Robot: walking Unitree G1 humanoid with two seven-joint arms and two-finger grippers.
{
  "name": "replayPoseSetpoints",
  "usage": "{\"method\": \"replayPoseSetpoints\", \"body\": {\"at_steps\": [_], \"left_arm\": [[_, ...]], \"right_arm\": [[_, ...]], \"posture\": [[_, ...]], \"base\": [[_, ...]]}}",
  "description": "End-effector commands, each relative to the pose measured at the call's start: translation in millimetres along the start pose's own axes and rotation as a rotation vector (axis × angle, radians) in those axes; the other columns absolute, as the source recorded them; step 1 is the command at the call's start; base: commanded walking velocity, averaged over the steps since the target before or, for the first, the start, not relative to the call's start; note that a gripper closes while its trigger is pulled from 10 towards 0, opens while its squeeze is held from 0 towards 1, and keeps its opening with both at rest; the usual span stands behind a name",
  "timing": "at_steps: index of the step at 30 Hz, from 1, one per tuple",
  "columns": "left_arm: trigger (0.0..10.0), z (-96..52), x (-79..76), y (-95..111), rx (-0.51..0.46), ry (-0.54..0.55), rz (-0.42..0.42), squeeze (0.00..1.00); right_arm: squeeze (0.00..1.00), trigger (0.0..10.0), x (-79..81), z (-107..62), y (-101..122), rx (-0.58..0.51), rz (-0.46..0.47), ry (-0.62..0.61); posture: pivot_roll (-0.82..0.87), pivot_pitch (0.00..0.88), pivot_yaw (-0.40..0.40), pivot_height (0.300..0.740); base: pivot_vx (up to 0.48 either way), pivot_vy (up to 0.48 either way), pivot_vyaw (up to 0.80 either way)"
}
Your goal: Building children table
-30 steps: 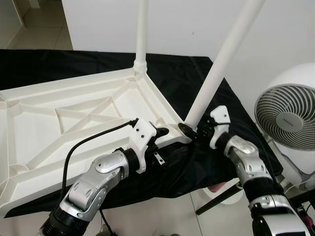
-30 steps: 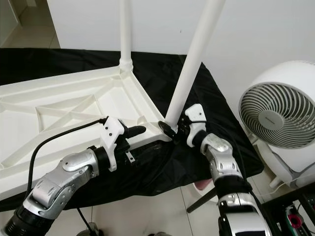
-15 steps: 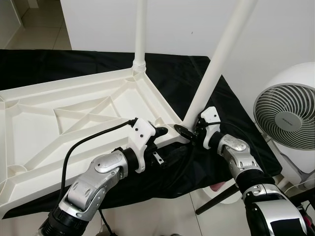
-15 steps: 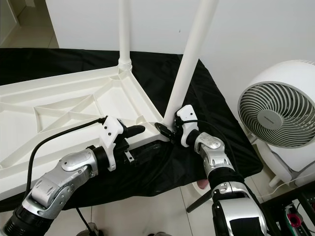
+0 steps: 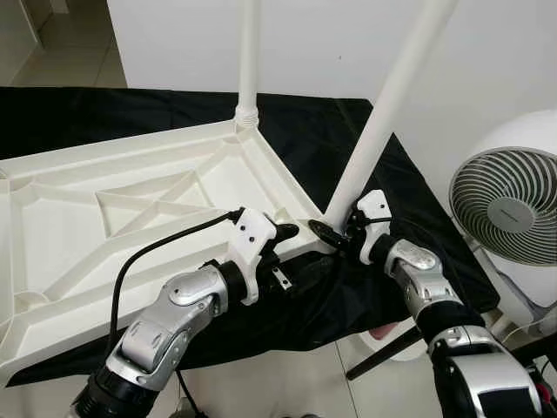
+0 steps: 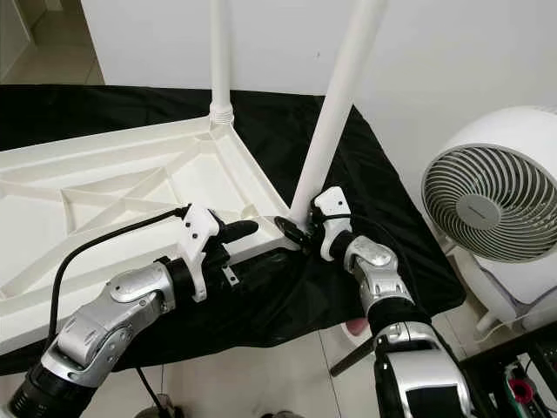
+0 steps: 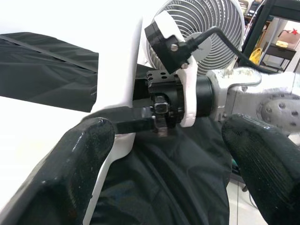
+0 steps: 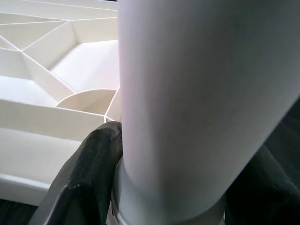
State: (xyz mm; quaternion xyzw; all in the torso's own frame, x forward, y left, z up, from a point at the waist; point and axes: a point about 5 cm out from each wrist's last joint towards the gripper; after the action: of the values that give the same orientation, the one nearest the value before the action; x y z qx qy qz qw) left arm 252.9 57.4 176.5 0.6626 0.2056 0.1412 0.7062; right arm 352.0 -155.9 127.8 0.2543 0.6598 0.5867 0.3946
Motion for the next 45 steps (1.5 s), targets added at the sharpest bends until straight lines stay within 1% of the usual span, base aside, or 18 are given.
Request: {"method": "replayPoseSetpoints", "body": {"at_steps": [1, 5, 7, 8, 9, 11, 12, 18, 22, 29, 30, 31, 32, 36, 40, 43, 44, 45], "left_arm": [[10.0, 1.8, -3.2, 1, 0.005, -0.052, 0.006, 0.00], [10.0, 2.4, -4.6, 1, 0.006, -0.057, 0.001, 0.00], [10.0, 2.0, -5.7, 0, 0.011, -0.064, -0.002, 0.00], [10.0, 2.0, -5.7, 0, 0.011, -0.064, -0.002, 0.00], [10.0, 1.6, -5.5, 0, 0.013, -0.066, -0.002, 0.00], [10.0, 1.6, -5.5, 0, 0.013, -0.066, -0.002, 0.00], [10.0, 1.4, -5.4, 0, 0.013, -0.067, -0.002, 0.00], [10.0, 2.3, -5.8, -1, 0.014, -0.070, -0.002, 0.00], [10.0, 2.9, -6.7, -1, 0.013, -0.073, -0.005, 0.00], [10.0, 4.2, -7.8, -1, 0.008, -0.075, -0.012, 0.00], [10.0, 4.4, -7.9, -2, 0.008, -0.074, -0.014, 0.00], [10.0, 4.5, -8.0, -2, 0.008, -0.073, -0.016, 0.00], [10.0, 4.8, -8.4, -2, 0.007, -0.074, -0.016, 0.00], [10.0, 4.9, -8.2, -2, 0.005, -0.071, -0.014, 0.00], [10.0, 4.7, -8.0, -2, 0.003, -0.070, -0.013, 0.00], [10.0, 4.9, -8.1, -2, 0.005, -0.072, -0.012, 0.00], [10.0, 4.5, -8.2, -2, 0.006, -0.073, -0.011, 0.00], [10.0, 4.5, -8.2, -2, 0.006, -0.073, -0.011, 0.00]], "right_arm": [[0.00, 10.0, -4.3, -5.6, -6, 0.027, 0.030, -0.073], [0.00, 10.0, -0.3, -6.5, -5, 0.009, 0.054, -0.136], [0.00, 10.0, 7.1, -8.8, -4, 0.003, 0.105, -0.275], [0.00, 10.0, 7.1, -8.8, -4, 0.003, 0.105, -0.275], [0.00, 10.0, 13.7, -11.8, -6, 0.018, 0.175, -0.409], [0.00, 10.0, 13.7, -11.8, -6, 0.018, 0.175, -0.409], [0.00, 10.0, 16.4, -13.1, -7, 0.028, 0.205, -0.455], [0.00, 10.0, 47.3, -21.2, 0, 0.071, 0.172, -0.667], [0.00, 10.0, 53.7, -21.4, 8, 0.053, 0.151, -0.680], [0.00, 10.0, 61.6, -20.9, 18, 0.044, 0.114, -0.578], [0.18, 10.0, 61.0, -21.6, 19, 0.050, 0.108, -0.582], [0.18, 10.0, 60.6, -22.1, 20, 0.055, 0.104, -0.586], [1.00, 10.0, 60.7, -23.4, 19, 0.055, 0.117, -0.558], [1.00, 10.0, 56.9, -26.0, 17, 0.047, 0.140, -0.525], [1.00, 10.0, 49.3, -27.2, 18, 0.014, 0.104, -0.336], [1.00, 10.0, 44.8, -28.9, 17, 0.026, 0.097, -0.275], [0.00, 10.0, 39.7, -30.3, 17, 0.023, 0.065, -0.238], [0.00, 10.0, 39.7, -30.3, 17, 0.023, 0.065, -0.238]], "posture": [[0.08, 0.094, -0.083, 0.740], [0.08, 0.096, -0.081, 0.740], [0.08, 0.099, -0.079, 0.740], [0.08, 0.099, -0.079, 0.740], [0.07, 0.100, -0.078, 0.740], [0.07, 0.100, -0.078, 0.740], [0.07, 0.100, -0.078, 0.740], [0.07, 0.101, -0.078, 0.740], [0.06, 0.101, -0.079, 0.740], [0.06, 0.106, -0.088, 0.740], [0.05, 0.106, -0.089, 0.740], [0.06, 0.106, -0.090, 0.740], [0.06, 0.105, -0.092, 0.740], [0.06, 0.104, -0.093, 0.740], [0.06, 0.097, -0.092, 0.740], [0.06, 0.094, -0.092, 0.740], [0.06, 0.090, -0.092, 0.740], [0.06, 0.090, -0.092, 0.740]], "base": [[0.000, 0.000, 0.00], [0.000, 0.000, 0.00], [0.000, 0.000, 0.00], [0.000, 0.000, 0.00], [0.000, 0.000, 0.00], [0.000, 0.000, 0.00], [0.000, 0.000, 0.00], [0.000, 0.000, 0.00], [0.000, 0.000, 0.00], [0.000, 0.000, 0.00], [0.000, 0.000, 0.00], [0.000, 0.000, 0.00], [0.000, 0.000, 0.00], [0.000, 0.000, 0.00], [0.000, 0.000, 0.00], [0.000, 0.000, 0.00], [0.000, 0.000, 0.00], [0.000, 0.000, 0.00]]}}
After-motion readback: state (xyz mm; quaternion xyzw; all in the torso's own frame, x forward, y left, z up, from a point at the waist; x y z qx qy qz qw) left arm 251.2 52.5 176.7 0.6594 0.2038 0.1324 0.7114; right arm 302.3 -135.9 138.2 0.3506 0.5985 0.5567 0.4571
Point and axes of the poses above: a point about 5 cm out from each wrist's last joint towards the gripper, its own z axis pointing out of the wrist towards the gripper, its own y axis along the axis of the wrist's last joint, x = y × z, and after that the axes turned 7 degrees about -z, right-handed
